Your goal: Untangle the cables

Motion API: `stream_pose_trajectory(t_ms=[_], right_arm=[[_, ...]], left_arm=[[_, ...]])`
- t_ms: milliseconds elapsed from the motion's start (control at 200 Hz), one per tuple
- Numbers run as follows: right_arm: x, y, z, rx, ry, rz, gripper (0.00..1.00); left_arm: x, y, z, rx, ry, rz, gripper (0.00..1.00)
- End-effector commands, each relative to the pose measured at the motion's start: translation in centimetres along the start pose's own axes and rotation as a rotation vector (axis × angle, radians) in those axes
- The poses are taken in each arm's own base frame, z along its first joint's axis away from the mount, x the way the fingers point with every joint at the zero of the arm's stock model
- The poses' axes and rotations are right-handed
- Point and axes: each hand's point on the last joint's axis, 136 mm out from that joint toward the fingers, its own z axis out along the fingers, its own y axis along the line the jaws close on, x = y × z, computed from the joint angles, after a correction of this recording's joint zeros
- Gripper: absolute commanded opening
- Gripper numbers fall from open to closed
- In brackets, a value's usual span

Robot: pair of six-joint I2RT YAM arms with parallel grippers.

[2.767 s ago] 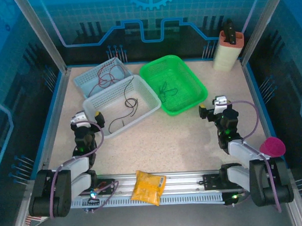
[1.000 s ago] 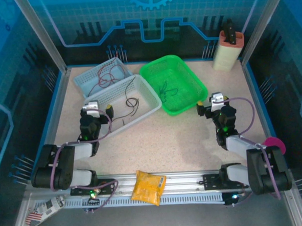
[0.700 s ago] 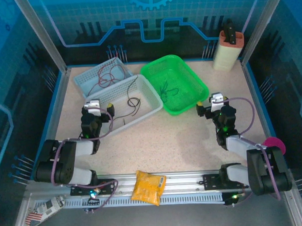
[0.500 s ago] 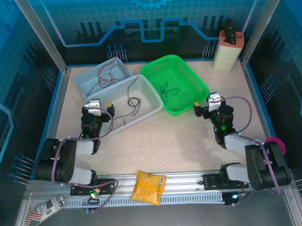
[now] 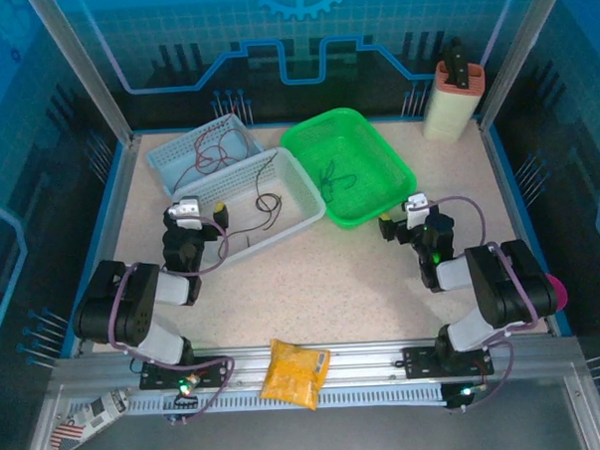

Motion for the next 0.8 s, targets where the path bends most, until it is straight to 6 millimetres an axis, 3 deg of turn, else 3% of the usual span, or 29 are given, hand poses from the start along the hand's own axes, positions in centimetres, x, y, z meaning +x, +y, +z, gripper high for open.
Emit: stream_pose_trajectory(t_ms=[0, 165, 795], right_arm=[[-1.4, -0.2, 0.8, -0.012, -0.010, 0.012, 1.00], [-1.1, -1.5, 1.2, -0.001, 0.026, 0.077, 1.00], [-1.2, -1.5, 1.2, 0.004, 0.026, 0.072, 1.00]], left_arm=[[3.0, -1.0, 0.1, 0.039, 0.113, 0.009, 0.99], [3.2, -1.0, 0.7, 0.039, 0.147, 0.013, 0.99], [3.5, 0.0, 1.2, -0.023, 0.178, -0.004, 0.99]])
